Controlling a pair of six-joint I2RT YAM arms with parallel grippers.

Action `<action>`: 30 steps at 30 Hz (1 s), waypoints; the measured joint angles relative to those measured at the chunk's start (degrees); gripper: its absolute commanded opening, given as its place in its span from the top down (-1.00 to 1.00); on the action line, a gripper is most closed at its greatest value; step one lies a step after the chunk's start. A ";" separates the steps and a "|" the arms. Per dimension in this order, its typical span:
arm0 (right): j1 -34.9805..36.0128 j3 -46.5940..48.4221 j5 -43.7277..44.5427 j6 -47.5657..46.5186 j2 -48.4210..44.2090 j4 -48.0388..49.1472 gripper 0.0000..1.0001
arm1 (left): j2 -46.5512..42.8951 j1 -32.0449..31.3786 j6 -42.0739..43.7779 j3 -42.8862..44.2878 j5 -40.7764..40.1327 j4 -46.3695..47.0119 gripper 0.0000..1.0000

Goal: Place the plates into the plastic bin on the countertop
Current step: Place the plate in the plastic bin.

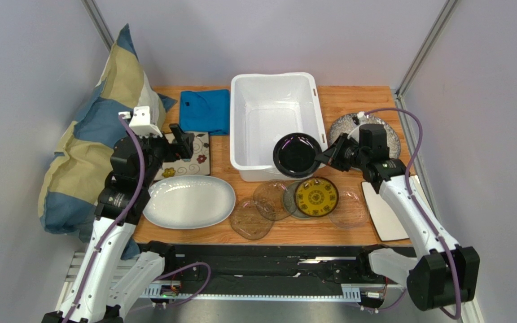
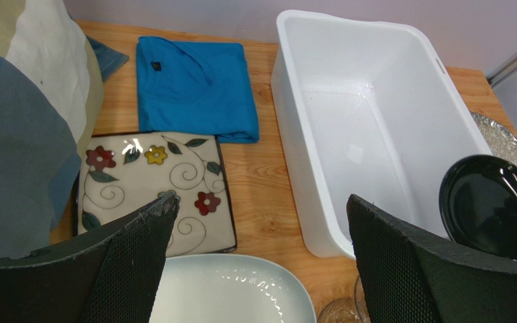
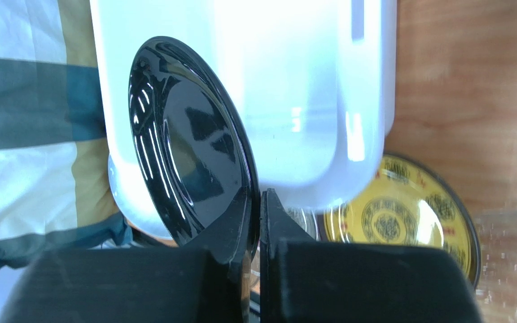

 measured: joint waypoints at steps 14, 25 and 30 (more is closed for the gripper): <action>-0.85 8.17 -1.20 -1.09 18.47 6.51 1.00 | -0.04 0.00 -0.02 0.00 0.04 -0.07 -0.99; -0.92 8.17 0.20 -2.16 20.65 6.69 0.26 | -0.02 0.00 -0.02 0.00 0.20 -0.09 -0.98; -0.61 8.31 0.00 -2.34 20.46 7.48 0.03 | 0.02 0.00 -0.02 0.00 0.33 -0.11 -0.99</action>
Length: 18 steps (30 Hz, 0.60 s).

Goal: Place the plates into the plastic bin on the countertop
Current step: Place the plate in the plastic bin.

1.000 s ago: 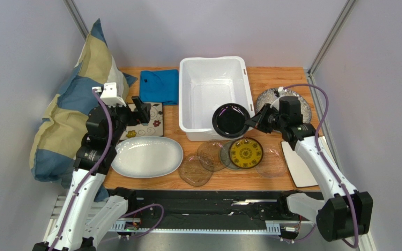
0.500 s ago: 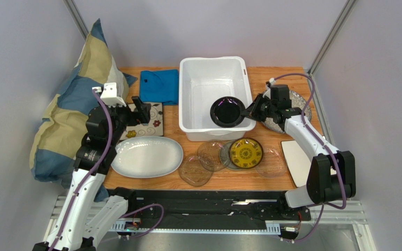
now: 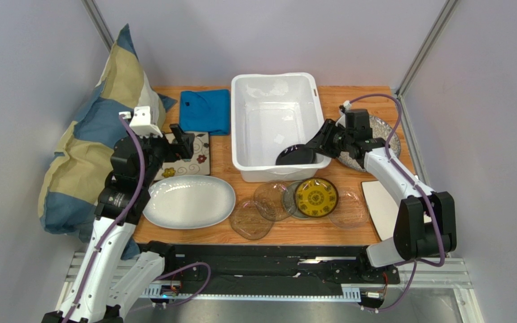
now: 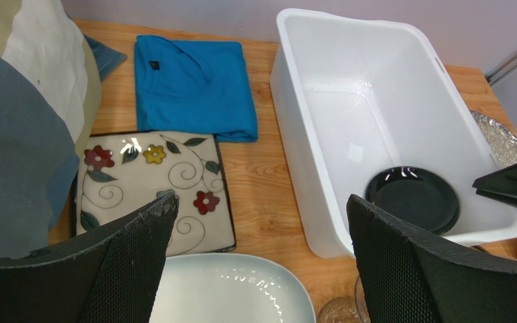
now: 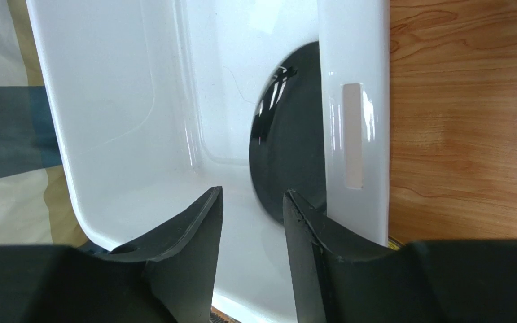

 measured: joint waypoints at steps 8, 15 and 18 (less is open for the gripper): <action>0.02 0.00 3.10 -1.77 -2.97 -2.21 -0.18 | 0.26 0.00 -0.15 0.00 0.11 -0.07 -0.99; -0.07 -0.02 4.76 -3.39 -11.21 -6.47 -0.23 | 0.42 0.00 -0.59 0.00 0.28 -0.28 -0.99; -0.09 -0.63 4.50 -3.74 -16.59 -7.56 -0.33 | 0.52 0.00 -0.61 0.00 0.42 -0.31 -0.99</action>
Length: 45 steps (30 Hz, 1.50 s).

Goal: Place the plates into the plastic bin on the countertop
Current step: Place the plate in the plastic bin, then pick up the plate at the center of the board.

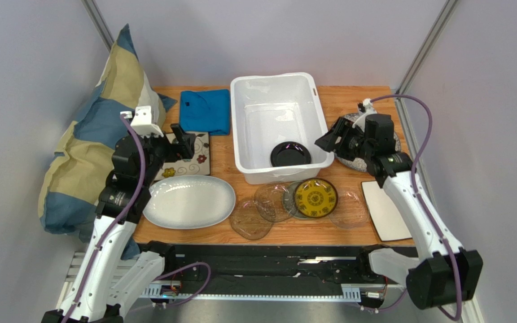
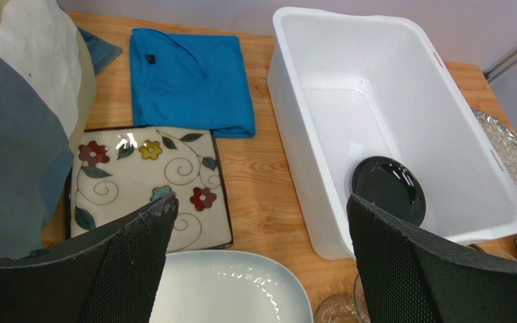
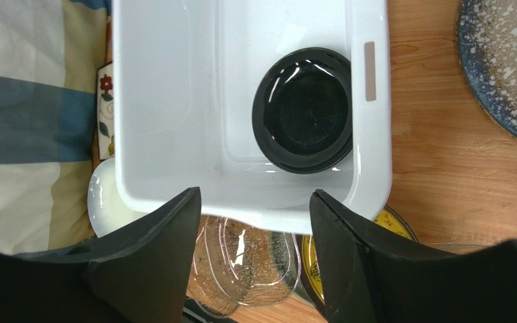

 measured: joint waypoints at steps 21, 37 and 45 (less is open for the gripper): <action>-7.85 -28.06 -5.20 1.18 -15.89 -3.82 -0.34 | -0.70 0.02 0.02 -0.26 1.60 0.09 -0.99; -9.86 -30.86 -0.63 0.48 -14.16 -3.13 -0.22 | -0.70 0.00 0.02 -0.26 1.55 0.07 -0.99; -9.86 -33.68 -0.63 0.48 -12.26 -1.27 -0.11 | -0.70 0.00 0.02 -0.26 1.31 0.07 -0.99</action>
